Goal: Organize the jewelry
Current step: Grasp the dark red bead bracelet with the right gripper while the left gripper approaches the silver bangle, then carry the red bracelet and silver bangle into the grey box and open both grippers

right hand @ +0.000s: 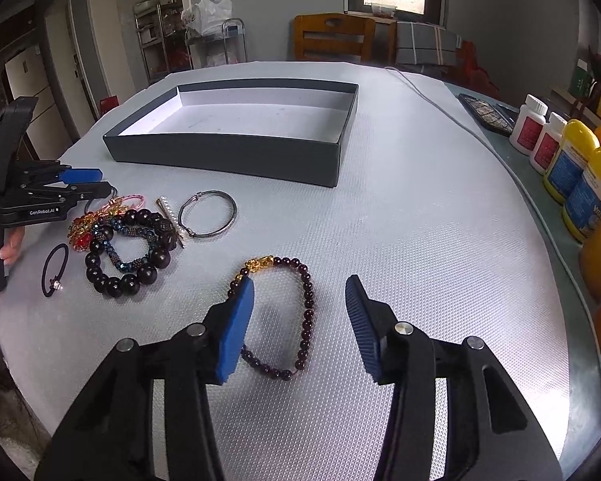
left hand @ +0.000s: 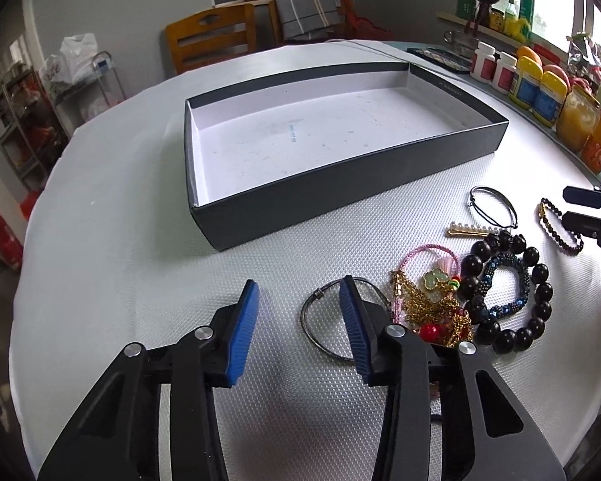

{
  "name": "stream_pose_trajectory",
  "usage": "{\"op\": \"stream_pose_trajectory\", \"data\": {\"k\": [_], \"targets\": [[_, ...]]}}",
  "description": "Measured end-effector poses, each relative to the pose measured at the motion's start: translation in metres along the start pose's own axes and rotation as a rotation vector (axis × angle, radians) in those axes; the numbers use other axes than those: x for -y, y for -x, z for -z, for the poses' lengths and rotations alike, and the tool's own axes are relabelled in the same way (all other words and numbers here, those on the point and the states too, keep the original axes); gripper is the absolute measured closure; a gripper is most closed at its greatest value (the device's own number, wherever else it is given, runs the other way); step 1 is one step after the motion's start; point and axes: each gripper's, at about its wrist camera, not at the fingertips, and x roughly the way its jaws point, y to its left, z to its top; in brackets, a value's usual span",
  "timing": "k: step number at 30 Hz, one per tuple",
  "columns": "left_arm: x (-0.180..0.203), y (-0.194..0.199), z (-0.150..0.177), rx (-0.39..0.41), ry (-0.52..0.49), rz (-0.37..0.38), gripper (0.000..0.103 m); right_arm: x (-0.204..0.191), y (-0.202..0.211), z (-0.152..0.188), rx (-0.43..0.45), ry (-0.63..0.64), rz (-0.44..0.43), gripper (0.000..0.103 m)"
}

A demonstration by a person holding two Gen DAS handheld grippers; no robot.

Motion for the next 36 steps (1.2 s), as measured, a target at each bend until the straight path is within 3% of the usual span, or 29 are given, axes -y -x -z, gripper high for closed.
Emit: {"op": "stream_pose_trajectory", "data": {"k": [8,14,19,27,36], "targets": [[0.016,0.001,0.001,0.021,-0.077,0.005,0.094,0.003,-0.006,-0.004,-0.013,-0.015,-0.019,0.059],[0.015,0.002,0.003,0.016,-0.076,-0.010,0.098,0.006,-0.015,-0.007,-0.035,-0.012,-0.018,0.072],[0.010,0.004,0.005,0.017,-0.055,-0.022,0.099,0.002,-0.015,-0.007,-0.041,0.017,-0.004,0.098],[0.003,0.020,0.006,0.056,-0.015,-0.025,0.100,0.000,-0.001,-0.013,0.010,0.024,-0.005,0.098],[0.000,0.062,-0.009,0.158,-0.020,-0.043,0.103,-0.010,0.035,-0.049,0.137,0.080,0.033,0.098]]}}
